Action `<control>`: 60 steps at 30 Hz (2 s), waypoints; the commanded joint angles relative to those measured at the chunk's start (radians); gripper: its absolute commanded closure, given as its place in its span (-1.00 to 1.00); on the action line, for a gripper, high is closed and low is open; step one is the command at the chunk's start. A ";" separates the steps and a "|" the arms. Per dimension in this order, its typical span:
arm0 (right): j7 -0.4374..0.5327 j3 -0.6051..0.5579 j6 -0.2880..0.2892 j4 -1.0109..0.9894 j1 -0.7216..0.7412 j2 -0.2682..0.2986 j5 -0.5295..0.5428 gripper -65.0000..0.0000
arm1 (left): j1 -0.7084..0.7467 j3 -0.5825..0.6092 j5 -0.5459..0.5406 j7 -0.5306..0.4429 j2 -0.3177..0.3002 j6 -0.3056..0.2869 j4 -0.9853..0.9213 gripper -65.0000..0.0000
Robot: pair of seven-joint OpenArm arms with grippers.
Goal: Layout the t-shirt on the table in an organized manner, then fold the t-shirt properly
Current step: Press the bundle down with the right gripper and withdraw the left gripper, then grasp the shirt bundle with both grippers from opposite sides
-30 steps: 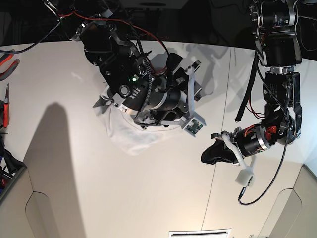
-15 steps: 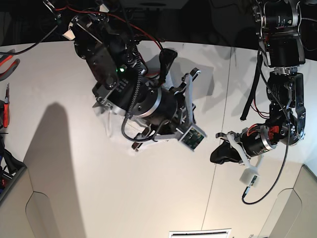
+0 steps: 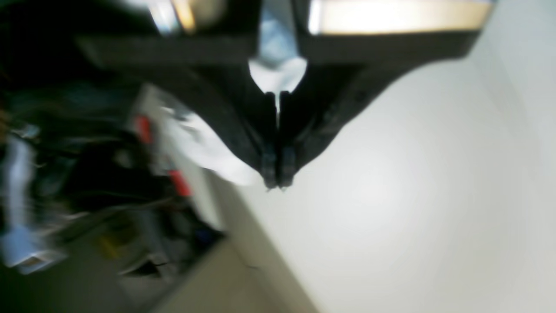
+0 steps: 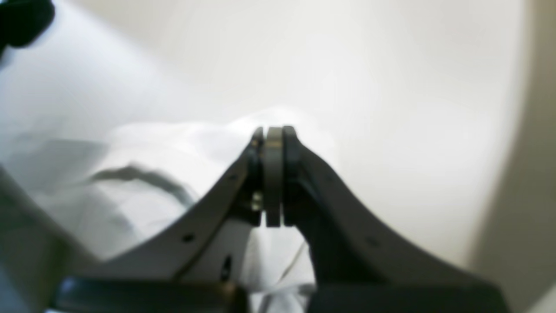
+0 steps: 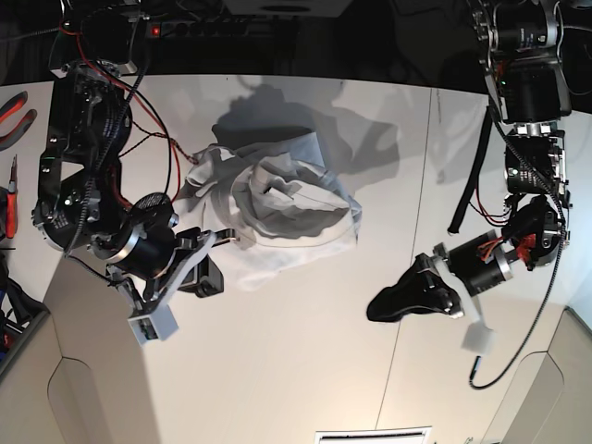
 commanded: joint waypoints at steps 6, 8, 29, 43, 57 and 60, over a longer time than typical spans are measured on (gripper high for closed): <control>-0.121 0.230 0.205 -0.120 0.019 -0.010 0.463 1.00 | -0.006 0.094 -0.219 0.095 0.101 -0.009 0.018 1.00; -0.151 0.281 0.219 -0.169 0.019 -0.009 0.524 1.00 | 0.008 0.164 -0.225 0.101 0.121 -0.009 0.018 1.00; -0.212 0.301 0.249 -0.464 0.103 -0.010 0.725 1.00 | 0.046 0.183 -0.009 -0.005 0.140 -0.003 0.017 1.00; 0.019 0.106 0.211 -0.578 0.069 -0.055 0.265 1.00 | 0.014 0.183 0.227 -0.138 0.197 -0.003 -0.390 1.00; 0.196 0.108 0.030 -0.831 0.068 0.050 0.001 1.00 | -0.008 0.180 0.568 -0.350 0.129 0.076 -0.574 1.00; 0.196 0.108 0.031 -0.830 0.071 0.049 -0.008 1.00 | -0.023 0.181 0.615 -0.349 0.135 0.111 -0.574 1.00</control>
